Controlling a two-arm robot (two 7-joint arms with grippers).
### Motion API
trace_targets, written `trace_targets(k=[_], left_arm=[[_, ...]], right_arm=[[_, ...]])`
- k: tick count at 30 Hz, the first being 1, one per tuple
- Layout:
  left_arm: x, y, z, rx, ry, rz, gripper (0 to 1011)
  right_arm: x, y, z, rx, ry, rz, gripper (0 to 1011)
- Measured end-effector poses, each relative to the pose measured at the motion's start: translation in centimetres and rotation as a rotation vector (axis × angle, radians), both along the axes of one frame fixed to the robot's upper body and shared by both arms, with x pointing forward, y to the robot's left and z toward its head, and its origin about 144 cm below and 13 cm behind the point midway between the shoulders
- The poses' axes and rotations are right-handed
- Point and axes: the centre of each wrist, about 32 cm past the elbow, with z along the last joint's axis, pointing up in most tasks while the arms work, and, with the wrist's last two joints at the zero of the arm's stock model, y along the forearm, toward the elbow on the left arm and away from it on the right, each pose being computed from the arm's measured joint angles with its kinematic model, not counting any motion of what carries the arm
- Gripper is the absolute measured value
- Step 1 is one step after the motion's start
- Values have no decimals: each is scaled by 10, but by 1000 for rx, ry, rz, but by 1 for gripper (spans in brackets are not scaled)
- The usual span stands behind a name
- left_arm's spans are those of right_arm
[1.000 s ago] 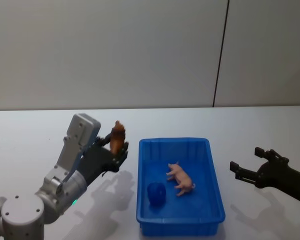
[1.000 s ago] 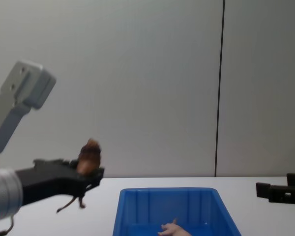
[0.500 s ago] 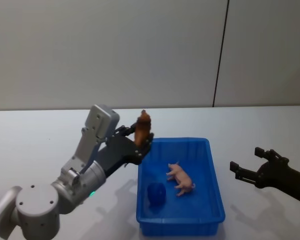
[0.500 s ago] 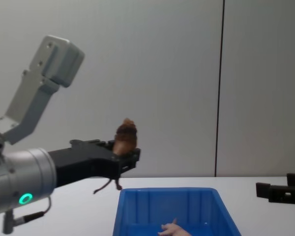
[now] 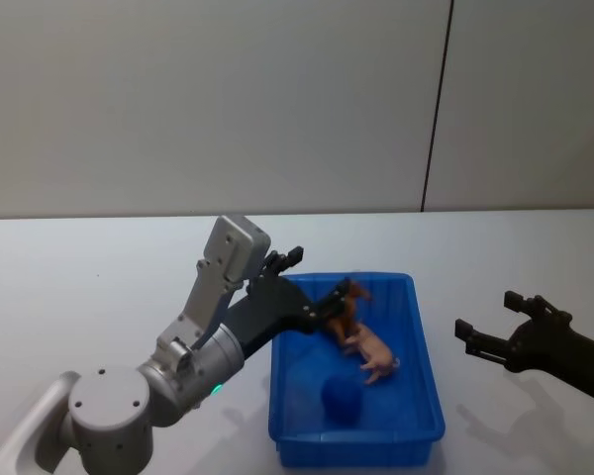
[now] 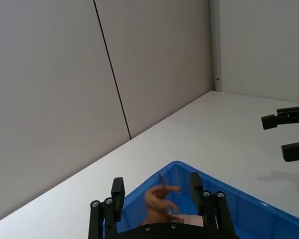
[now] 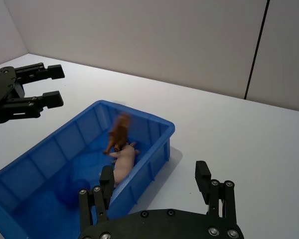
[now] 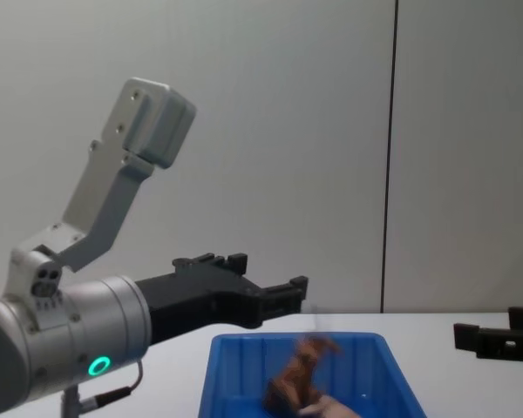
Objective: Pick up the two dolls from the table and place them into the box.
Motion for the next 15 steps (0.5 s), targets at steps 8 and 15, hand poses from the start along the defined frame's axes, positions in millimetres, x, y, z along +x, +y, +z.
trace_targets(k=[8,15], left_arm=[[2,-7,-3,-16,-12,-15,1000],[3,-10,-4,-23,-17,-23,1001]], right_arm=[[0,0,0,0,0,0,1001],[0,0,0,0,0,0,1001]])
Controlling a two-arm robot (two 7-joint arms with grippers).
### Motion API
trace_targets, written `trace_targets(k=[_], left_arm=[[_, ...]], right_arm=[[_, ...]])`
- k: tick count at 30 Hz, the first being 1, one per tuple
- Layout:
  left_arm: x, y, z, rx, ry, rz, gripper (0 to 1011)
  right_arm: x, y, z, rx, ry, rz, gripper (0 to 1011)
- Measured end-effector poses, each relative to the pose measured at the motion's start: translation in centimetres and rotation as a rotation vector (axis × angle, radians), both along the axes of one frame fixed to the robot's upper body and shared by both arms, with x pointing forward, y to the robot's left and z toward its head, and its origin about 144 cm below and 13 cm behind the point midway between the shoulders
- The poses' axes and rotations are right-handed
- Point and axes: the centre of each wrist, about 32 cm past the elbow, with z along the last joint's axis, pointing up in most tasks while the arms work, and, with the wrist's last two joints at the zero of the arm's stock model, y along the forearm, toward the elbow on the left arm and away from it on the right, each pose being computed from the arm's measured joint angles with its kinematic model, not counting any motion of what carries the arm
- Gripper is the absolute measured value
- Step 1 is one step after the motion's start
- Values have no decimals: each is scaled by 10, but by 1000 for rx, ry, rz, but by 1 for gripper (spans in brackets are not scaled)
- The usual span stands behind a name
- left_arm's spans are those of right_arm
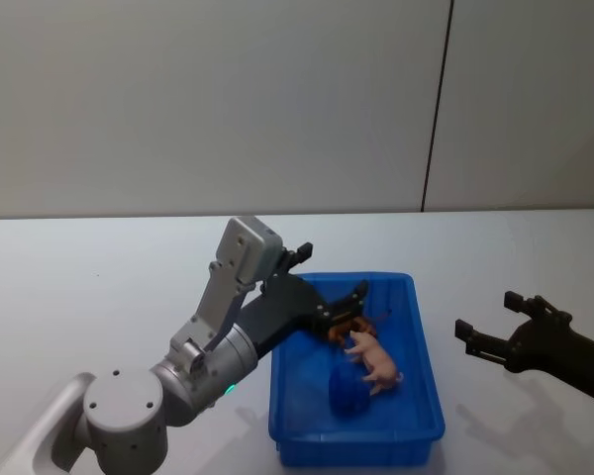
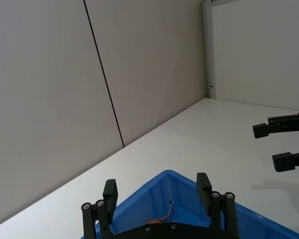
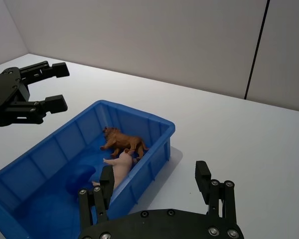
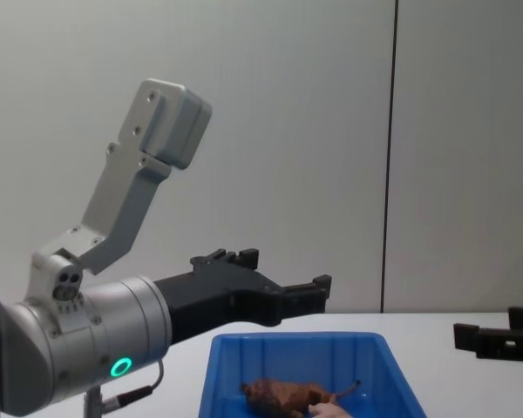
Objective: Pick up the two dolls from the table and place them into the box.
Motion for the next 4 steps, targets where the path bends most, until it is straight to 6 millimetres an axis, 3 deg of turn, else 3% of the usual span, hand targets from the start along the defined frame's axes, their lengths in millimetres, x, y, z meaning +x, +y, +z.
trace_targets(k=[4], left_arm=[[0,-1,-1,-3,-2,-3,1001]], right_arm=[[0,0,0,0,0,0,1001]])
